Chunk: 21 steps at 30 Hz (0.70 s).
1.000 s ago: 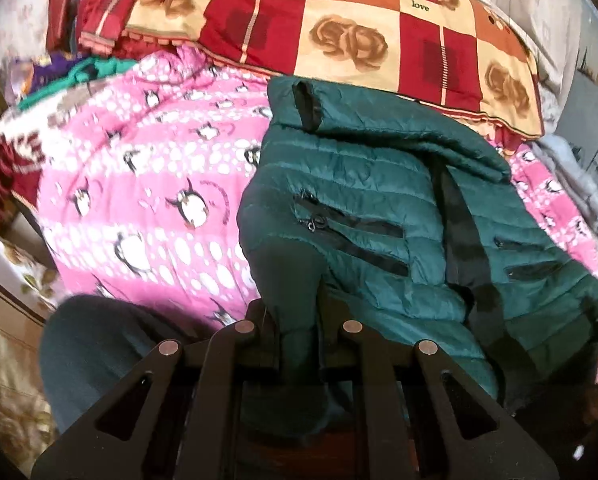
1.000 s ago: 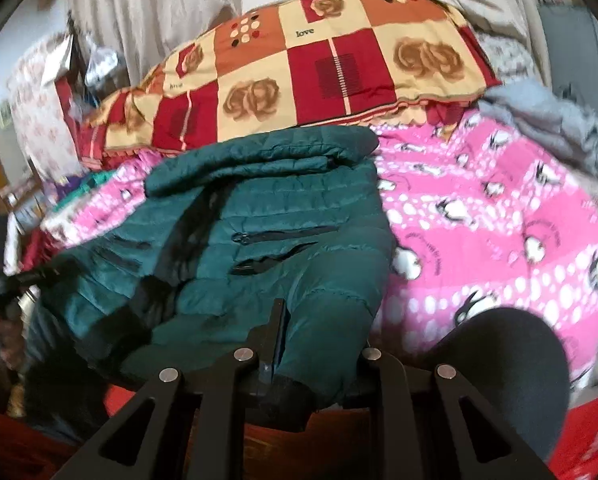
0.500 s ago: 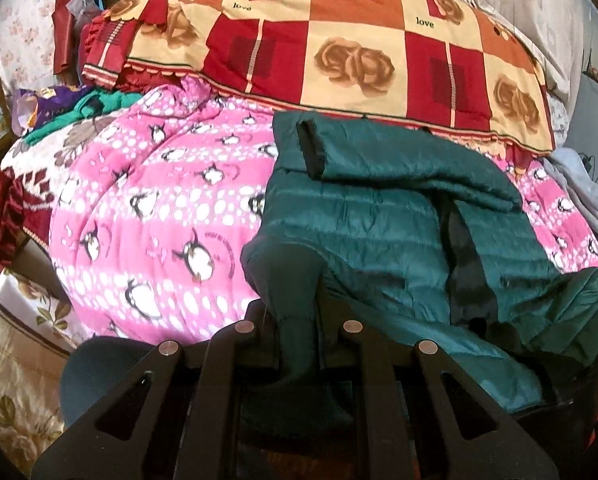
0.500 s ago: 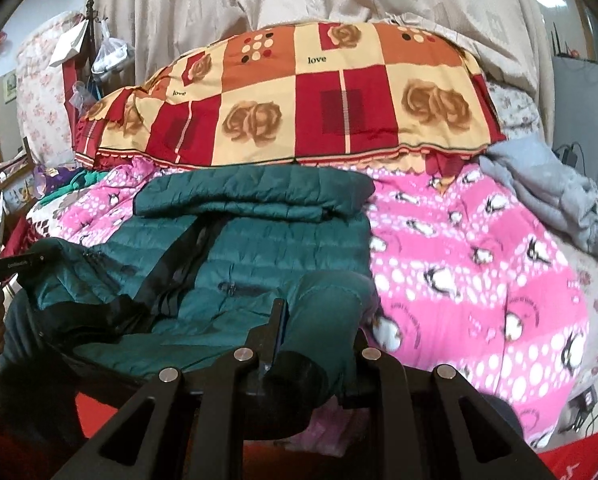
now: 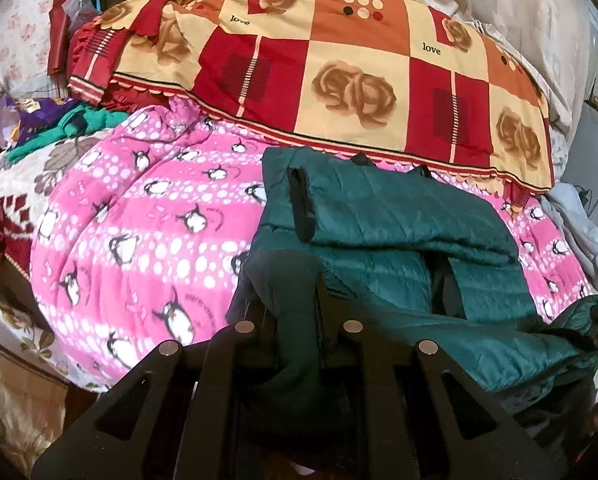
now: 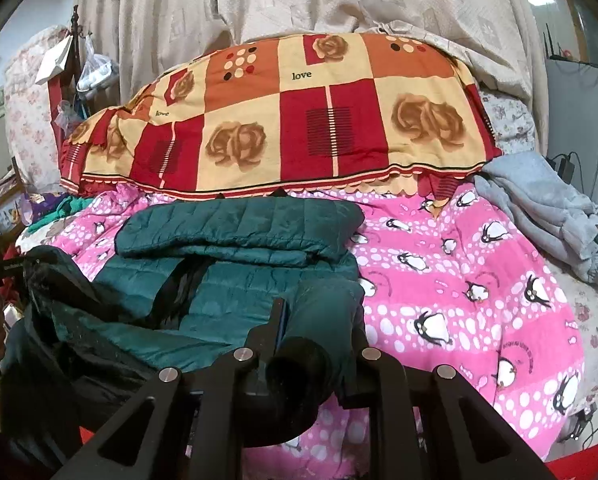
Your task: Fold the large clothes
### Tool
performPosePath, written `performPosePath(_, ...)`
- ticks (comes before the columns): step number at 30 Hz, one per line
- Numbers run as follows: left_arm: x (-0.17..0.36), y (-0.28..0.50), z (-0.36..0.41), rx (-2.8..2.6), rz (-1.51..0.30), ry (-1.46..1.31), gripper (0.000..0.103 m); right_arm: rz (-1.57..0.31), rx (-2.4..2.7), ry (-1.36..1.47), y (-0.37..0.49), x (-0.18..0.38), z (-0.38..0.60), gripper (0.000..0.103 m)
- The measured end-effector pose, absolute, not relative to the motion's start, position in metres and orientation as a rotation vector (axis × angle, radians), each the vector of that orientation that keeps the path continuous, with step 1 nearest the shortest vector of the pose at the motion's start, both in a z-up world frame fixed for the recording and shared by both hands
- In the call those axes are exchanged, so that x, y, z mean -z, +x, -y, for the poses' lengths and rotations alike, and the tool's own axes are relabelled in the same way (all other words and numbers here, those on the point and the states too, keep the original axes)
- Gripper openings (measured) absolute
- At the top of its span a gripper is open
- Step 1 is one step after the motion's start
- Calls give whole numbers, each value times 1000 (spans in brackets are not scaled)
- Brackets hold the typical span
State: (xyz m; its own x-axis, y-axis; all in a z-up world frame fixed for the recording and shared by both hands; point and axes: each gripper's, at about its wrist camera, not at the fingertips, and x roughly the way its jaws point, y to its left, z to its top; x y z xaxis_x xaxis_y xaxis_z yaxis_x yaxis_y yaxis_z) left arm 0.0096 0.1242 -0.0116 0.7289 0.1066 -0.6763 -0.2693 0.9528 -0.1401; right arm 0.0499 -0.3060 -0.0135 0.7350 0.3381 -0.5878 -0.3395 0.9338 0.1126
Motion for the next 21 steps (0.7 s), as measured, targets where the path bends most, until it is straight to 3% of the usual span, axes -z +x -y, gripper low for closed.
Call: performPosePath(21, 4, 87, -165, -220, -758, -312, 12, -673, -407, 187, 171, 2, 309, 18)
